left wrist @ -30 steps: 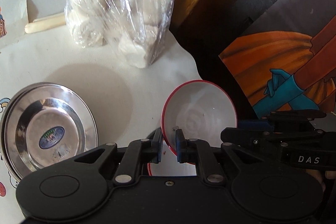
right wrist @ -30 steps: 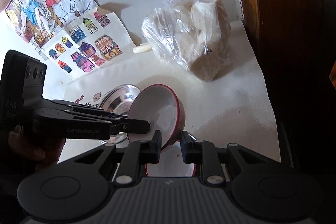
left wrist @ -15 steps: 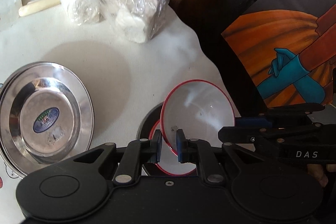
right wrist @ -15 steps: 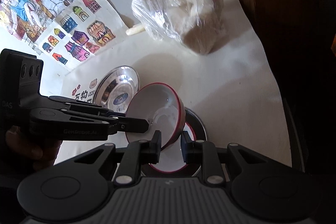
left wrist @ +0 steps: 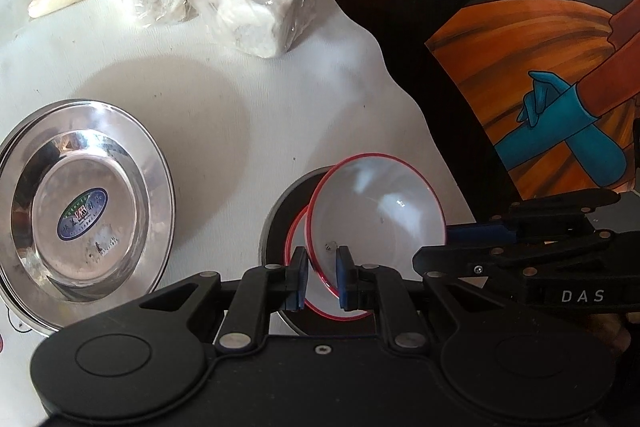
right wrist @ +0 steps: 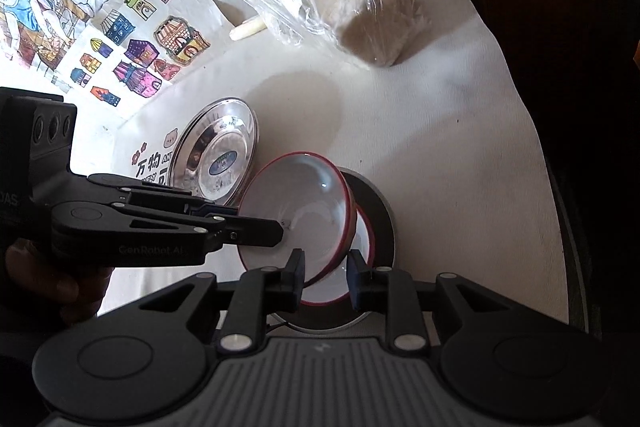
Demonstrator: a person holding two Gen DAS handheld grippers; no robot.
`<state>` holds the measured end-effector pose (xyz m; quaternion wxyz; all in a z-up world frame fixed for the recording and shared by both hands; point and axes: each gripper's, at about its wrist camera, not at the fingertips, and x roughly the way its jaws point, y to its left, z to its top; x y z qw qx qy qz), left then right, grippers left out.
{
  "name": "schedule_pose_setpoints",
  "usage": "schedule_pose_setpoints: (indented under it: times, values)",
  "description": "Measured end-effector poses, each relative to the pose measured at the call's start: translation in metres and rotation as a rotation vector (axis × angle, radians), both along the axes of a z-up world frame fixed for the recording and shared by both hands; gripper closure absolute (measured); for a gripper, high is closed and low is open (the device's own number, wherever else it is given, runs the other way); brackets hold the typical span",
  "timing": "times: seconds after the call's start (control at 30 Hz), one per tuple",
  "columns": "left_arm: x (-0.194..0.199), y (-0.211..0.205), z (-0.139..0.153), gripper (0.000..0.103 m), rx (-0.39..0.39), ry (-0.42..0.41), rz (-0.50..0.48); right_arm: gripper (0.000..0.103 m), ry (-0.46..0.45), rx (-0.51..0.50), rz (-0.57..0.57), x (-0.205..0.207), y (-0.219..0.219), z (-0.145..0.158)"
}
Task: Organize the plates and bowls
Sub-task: 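Lower the white bowl into the other white bowl inside the small steel bowl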
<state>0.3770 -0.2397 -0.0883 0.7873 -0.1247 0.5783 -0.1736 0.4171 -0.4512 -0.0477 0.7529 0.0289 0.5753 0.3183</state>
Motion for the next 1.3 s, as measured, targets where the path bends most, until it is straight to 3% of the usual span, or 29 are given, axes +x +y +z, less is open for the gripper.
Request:
schedule_pose_setpoints:
  times: [1.3]
  values:
    - [0.005,-0.006,-0.013,0.084,-0.002,0.059,-0.031,0.072,0.058,-0.033,0.013,0.004,0.004,-0.015]
